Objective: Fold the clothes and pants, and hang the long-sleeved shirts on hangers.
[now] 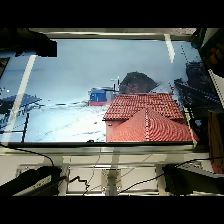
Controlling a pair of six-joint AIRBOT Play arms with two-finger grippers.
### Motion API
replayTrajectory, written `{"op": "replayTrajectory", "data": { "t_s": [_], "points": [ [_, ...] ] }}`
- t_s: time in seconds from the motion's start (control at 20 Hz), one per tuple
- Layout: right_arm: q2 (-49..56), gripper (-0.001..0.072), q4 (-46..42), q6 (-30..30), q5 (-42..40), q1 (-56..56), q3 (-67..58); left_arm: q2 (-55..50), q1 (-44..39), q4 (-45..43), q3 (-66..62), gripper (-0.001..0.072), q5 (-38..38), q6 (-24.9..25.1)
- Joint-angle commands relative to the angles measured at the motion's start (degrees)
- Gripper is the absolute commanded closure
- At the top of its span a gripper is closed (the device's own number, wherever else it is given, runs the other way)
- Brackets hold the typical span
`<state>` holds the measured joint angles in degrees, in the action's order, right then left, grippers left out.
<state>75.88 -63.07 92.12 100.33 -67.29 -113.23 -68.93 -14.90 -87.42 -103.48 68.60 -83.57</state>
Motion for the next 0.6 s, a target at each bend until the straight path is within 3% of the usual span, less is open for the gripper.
{"op": "replayTrajectory", "data": {
  "t_s": [0.0, 0.25, 0.4, 0.55],
  "points": [
    [0.0, 0.0688, -2.0, -0.3, -2.7, 23.3, 0.0, 0.0, 0.0, 0.0, 0.0, 0.0693, 0.0, 0.0],
    [0.2, 0.0687, -19.5, -5.4, -9.2, 60.0, 0.0, 0.0, 0.0, 0.0, 0.0, 0.0693, 0.0, 0.0],
    [0.5, 0.0687, -30.7, -7.6, -10.9, 69.4, 0.0, 0.0, 0.0, 0.0, 0.0, 0.0693, 0.0, 0.0],
    [0.4, 0.0686, -31.6, -7.2, -10.9, 69.8, 0.0, 0.0, 0.0, 0.0, 0.0, 0.0693, 0.0, 0.0]
  ]
}}
